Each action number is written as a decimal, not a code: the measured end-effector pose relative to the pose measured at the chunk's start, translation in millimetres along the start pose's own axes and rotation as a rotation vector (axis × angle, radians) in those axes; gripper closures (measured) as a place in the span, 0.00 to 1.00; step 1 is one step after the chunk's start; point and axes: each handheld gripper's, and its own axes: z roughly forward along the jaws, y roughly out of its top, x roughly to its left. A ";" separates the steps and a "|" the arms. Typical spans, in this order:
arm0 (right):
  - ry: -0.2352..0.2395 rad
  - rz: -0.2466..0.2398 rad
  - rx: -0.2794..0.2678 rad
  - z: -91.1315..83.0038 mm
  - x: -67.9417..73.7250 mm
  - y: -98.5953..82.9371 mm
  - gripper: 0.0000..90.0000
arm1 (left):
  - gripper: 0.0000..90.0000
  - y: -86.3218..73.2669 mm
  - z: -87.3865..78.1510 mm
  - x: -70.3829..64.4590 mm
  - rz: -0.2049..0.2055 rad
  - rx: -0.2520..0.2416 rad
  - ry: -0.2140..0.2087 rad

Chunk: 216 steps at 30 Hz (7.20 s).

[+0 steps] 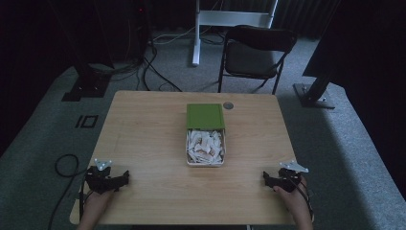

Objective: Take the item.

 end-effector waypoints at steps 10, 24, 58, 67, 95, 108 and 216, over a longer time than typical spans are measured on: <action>0.023 -0.025 0.000 -1.0 0.7 -1.0 0.14 | 0.03 0.0 0.0 -0.1 0.000 0.000 0.000; 0.034 0.027 -0.004 -1.1 -3.3 2.3 0.16 | 0.03 0.1 0.0 0.0 0.000 0.000 0.000; 0.207 -0.113 -0.131 -19.1 41.7 66.7 0.16 | 0.03 0.1 0.0 0.0 0.000 0.000 0.000; 0.266 -0.148 -0.162 -20.9 63.2 84.9 0.16 | 0.03 0.0 0.1 -0.1 -0.002 -0.002 0.000; 0.407 -0.236 -0.237 -22.8 129.1 135.6 0.16 | 0.03 0.1 0.1 -0.2 -0.003 -0.002 0.000; 0.455 -0.299 -0.230 -13.1 163.2 145.7 0.17 | 0.03 0.1 0.1 -0.2 -0.002 -0.002 0.000; 0.196 -0.125 -0.272 -18.6 81.8 153.2 0.88 | 0.03 0.1 0.1 -0.2 -0.003 -0.001 0.000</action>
